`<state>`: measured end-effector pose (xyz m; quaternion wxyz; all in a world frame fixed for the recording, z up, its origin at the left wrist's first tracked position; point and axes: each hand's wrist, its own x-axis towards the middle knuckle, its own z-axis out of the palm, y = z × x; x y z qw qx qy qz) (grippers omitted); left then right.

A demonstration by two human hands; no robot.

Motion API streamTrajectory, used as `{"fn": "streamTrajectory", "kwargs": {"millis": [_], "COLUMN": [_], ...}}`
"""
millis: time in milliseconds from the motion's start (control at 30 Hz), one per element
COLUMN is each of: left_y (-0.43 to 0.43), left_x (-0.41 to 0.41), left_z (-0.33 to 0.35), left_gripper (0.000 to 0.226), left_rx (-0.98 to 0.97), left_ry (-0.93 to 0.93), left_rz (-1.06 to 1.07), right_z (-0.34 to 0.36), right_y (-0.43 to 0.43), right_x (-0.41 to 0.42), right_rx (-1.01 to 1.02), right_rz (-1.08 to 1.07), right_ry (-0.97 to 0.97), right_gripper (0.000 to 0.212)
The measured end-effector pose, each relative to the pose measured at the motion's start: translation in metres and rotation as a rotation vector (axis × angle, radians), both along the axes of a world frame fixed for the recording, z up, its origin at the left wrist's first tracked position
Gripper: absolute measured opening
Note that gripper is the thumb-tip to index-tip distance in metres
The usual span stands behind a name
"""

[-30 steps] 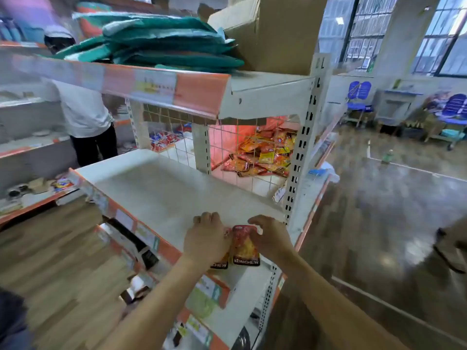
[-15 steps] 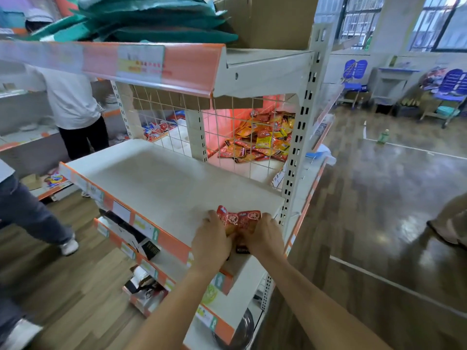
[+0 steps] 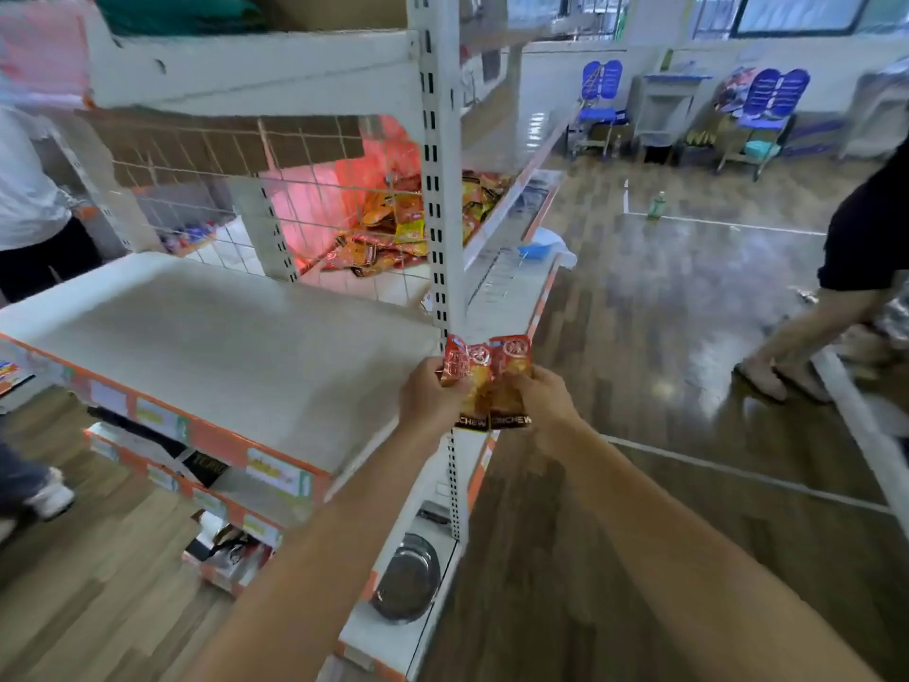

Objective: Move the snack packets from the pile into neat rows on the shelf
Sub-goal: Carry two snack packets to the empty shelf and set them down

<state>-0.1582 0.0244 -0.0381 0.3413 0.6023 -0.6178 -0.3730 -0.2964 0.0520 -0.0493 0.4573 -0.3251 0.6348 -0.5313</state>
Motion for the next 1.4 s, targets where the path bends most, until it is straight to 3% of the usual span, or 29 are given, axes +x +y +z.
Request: {"fn": "streamTrajectory", "kwargs": {"millis": [300,500,667,1300,1400], "left_y": [0.023,0.026,0.000,-0.270,-0.308], "left_x": [-0.128,-0.187,-0.219,-0.373,-0.403], "left_z": [-0.003,-0.006,-0.018,-0.036,-0.042], "left_gripper": [0.031,0.026,0.021,0.035,0.036], "left_rx": [0.249,0.311,0.328,0.391,0.402], "left_ry": [0.340,0.404,0.356,0.345,0.342], "left_rz": [-0.067,-0.102,-0.112,-0.324,-0.332], "right_z": [-0.006,-0.022,-0.034,-0.060,-0.060], "right_y": [0.044,0.051,0.034,-0.208,-0.242], "right_x": [-0.128,-0.188,-0.224,-0.394,-0.426], "right_rx": [0.010,0.041,0.043,0.052,0.039], "right_rz": [-0.140,-0.195,-0.202,-0.379,-0.397], "right_ry": [-0.053,-0.116,-0.161,-0.266,-0.285], "right_gripper": [0.019,0.019,0.007,0.004,0.013]}}
